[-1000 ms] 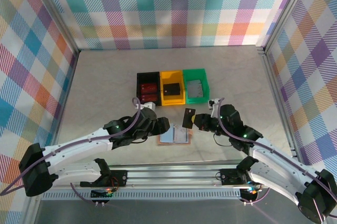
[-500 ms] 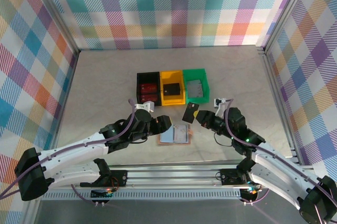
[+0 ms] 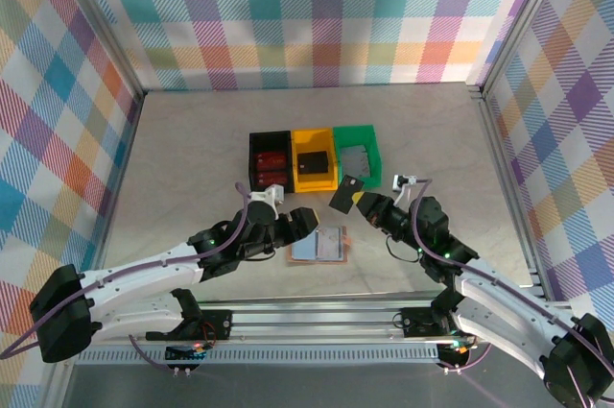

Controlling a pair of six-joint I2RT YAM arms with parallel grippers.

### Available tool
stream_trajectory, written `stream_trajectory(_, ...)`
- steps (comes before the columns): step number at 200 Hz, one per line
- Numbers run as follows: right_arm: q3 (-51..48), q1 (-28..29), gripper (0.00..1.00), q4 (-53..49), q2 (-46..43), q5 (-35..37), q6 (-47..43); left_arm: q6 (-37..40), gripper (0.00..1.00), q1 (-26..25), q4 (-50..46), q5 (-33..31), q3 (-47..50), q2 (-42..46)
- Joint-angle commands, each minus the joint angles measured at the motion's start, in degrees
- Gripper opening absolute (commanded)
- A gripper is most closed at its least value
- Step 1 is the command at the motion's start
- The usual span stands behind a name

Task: Take the credit cards out of the card holder

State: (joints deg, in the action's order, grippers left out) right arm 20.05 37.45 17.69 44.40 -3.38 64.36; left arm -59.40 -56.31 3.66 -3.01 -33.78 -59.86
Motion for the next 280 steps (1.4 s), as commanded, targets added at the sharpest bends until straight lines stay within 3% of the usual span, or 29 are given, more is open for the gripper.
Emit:
stream_trajectory(1,-1.2,-0.3,0.00,7.0,1.1,0.5,2.8,-2.4,0.66,0.1,6.4,0.7,0.6,-0.3)
stream_trajectory(195,-0.5,3.3,0.00,13.9,5.6,2.3,7.4,-7.6,0.51,-2.2,26.0,-1.3,-2.0,-11.7)
stream_trajectory(280,-0.8,4.8,0.00,14.5,7.0,2.7,8.3,-7.0,0.38,-2.2,25.4,-3.3,-3.8,-11.3)
